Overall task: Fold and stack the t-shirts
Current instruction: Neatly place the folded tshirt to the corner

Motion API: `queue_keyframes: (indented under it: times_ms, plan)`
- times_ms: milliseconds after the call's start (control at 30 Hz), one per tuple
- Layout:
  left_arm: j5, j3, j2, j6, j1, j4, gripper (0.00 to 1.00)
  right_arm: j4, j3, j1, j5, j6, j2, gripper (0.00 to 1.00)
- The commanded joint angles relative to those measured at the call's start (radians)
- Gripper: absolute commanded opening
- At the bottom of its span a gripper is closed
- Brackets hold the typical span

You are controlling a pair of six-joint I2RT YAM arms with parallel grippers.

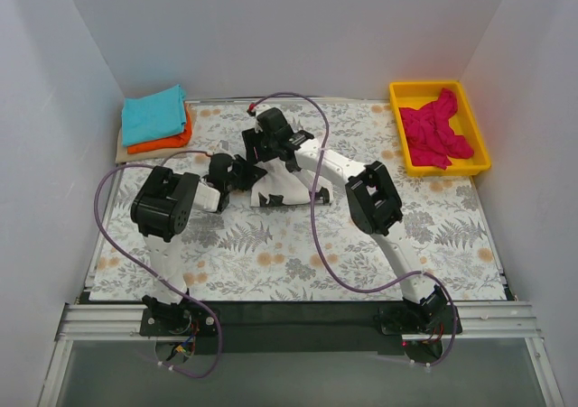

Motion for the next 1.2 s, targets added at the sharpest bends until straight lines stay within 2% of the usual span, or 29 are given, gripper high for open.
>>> queue_keyframes:
  times_ms: [0,67,167,233,267,367,400,433,500,667,900,1033,1167]
  plan:
    - [-0.079,0.035,-0.015,0.132,0.014,-0.372,0.03,0.023,0.010,-0.029,0.050,-0.020,-0.121,0.61]
    - [-0.078,0.089,-0.018,0.198,0.037,-0.510,0.00,0.024,0.001,-0.055,0.065,-0.049,-0.158,0.70]
    - [-0.142,0.238,-0.006,0.372,0.054,-0.730,0.04,0.024,-0.037,-0.109,0.070,-0.081,-0.224,0.78]
    - [-0.206,0.352,0.002,0.519,0.056,-0.863,0.07,0.024,-0.073,-0.159,0.059,-0.089,-0.264,0.80]
    - [-0.304,0.397,0.008,0.560,0.056,-0.897,0.07,0.024,-0.112,-0.176,0.041,-0.101,-0.302,0.81]
    - [-0.450,0.612,0.099,0.690,0.056,-1.069,0.02,0.024,-0.207,-0.239,0.014,-0.112,-0.383,0.81]
    - [-0.560,0.664,0.150,0.704,0.056,-1.109,0.01,0.023,-0.230,-0.255,0.012,-0.123,-0.400,0.81]
    - [-0.603,0.765,0.174,0.712,0.062,-1.162,0.00,0.024,-0.258,-0.279,0.015,-0.127,-0.422,0.81]
    - [-0.657,0.850,0.206,0.750,0.073,-1.198,0.00,0.024,-0.329,-0.302,0.010,-0.136,-0.475,0.81]
    - [-0.705,1.026,0.248,0.801,0.109,-1.218,0.00,0.024,-0.439,-0.348,0.026,-0.172,-0.567,0.81]
    - [-0.849,1.206,0.298,0.994,0.122,-1.154,0.00,0.024,-0.501,-0.380,0.010,-0.179,-0.598,0.79]
    - [-0.915,1.218,0.304,1.155,0.122,-1.025,0.01,0.024,-0.513,-0.385,0.003,-0.172,-0.600,0.78]
    - [-0.920,1.223,0.306,1.229,0.120,-0.962,0.01,0.026,-0.508,-0.388,0.000,-0.172,-0.592,0.78]
